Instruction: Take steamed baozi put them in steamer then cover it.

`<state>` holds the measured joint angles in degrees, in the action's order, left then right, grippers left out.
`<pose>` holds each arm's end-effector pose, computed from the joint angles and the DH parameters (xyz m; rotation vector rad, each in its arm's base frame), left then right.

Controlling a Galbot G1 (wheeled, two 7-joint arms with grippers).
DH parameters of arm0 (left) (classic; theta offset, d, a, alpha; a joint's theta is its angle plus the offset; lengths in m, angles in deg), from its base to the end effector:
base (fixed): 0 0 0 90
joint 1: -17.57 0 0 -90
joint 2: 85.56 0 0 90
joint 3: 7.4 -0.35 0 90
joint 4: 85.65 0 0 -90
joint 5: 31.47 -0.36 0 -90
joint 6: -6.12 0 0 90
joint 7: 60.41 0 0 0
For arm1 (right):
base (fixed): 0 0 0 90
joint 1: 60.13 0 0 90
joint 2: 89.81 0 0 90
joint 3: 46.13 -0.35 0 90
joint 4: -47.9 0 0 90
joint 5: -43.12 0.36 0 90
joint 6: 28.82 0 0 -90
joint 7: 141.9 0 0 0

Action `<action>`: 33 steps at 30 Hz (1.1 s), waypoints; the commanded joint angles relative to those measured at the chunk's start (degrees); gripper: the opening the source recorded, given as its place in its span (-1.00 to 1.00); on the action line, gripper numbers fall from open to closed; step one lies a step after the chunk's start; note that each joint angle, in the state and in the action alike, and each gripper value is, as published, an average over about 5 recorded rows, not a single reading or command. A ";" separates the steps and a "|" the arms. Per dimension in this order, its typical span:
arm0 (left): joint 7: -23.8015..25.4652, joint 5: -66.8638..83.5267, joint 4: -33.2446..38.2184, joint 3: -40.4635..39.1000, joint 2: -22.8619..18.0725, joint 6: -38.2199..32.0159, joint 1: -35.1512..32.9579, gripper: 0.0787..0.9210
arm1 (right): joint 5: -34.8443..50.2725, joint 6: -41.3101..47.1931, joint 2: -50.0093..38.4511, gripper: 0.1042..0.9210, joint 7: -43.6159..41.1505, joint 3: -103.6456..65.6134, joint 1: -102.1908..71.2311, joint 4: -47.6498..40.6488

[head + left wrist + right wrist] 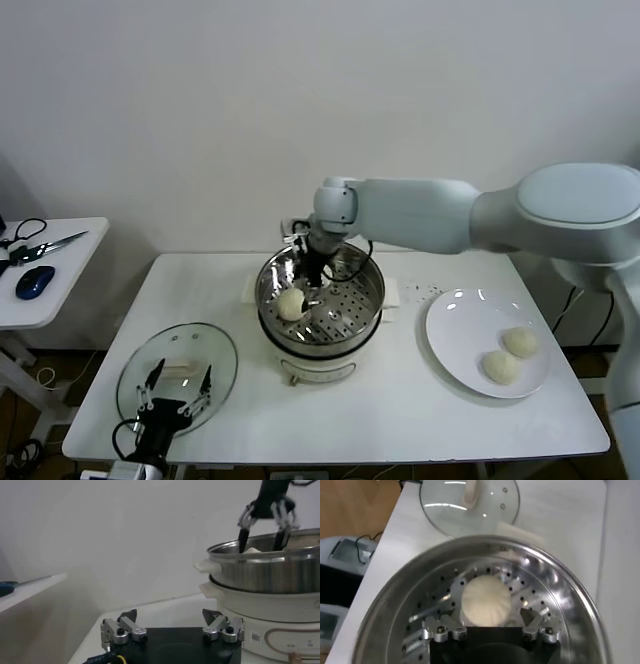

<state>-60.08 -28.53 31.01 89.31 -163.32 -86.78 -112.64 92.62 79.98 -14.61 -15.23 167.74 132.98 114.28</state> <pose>0.1303 0.0767 -0.3409 -0.0373 -2.9549 -0.2833 0.5752 0.1385 -0.0548 1.5504 -1.3477 1.3426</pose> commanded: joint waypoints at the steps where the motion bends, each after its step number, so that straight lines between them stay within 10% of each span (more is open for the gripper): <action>1: -0.07 -0.38 0.30 -0.07 0.17 0.28 0.21 0.77 | -2.48 -2.69 -14.30 0.76 -6.15 4.07 11.62 9.23; 17: -0.42 -2.20 0.85 -0.22 -0.75 1.03 1.27 0.77 | -34.32 -5.81 -47.38 0.76 -8.02 -4.44 -5.35 17.55; 33: -1.25 -4.87 0.08 0.38 -1.98 1.21 0.55 0.77 | -49.80 -9.99 -51.75 0.76 -8.36 -30.38 -40.18 8.07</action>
<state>-61.28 -32.43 31.18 89.70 -165.11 -85.53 -112.00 51.34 71.41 -61.68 -23.13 148.21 107.84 124.66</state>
